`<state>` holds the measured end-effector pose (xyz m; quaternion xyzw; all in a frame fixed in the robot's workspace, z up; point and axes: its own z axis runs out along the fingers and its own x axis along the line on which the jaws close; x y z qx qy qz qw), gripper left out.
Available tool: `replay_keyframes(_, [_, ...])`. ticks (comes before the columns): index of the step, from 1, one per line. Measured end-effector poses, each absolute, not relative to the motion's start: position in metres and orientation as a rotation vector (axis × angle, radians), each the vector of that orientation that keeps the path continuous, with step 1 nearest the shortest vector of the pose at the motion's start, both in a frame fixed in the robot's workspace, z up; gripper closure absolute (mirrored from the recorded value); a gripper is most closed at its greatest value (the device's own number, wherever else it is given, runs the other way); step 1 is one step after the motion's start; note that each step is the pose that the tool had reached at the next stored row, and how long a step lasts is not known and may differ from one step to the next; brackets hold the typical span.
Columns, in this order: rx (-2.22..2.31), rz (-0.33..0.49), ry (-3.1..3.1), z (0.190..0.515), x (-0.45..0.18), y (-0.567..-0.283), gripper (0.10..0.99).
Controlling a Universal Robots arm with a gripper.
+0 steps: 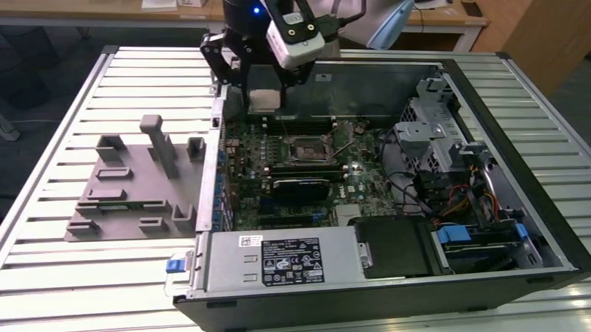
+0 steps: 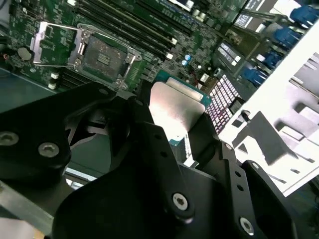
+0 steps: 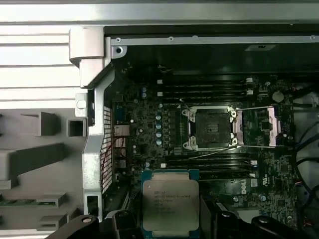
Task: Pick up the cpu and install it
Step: 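Pick up the cpu and move it towards the insertion slot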
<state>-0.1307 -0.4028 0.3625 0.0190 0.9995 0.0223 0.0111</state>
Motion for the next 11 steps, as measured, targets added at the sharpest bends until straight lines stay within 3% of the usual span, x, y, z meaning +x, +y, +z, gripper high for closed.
replay_keyframes(11, [0.059, 0.07, 3.118, 0.347, -0.111, -0.402, 0.541])
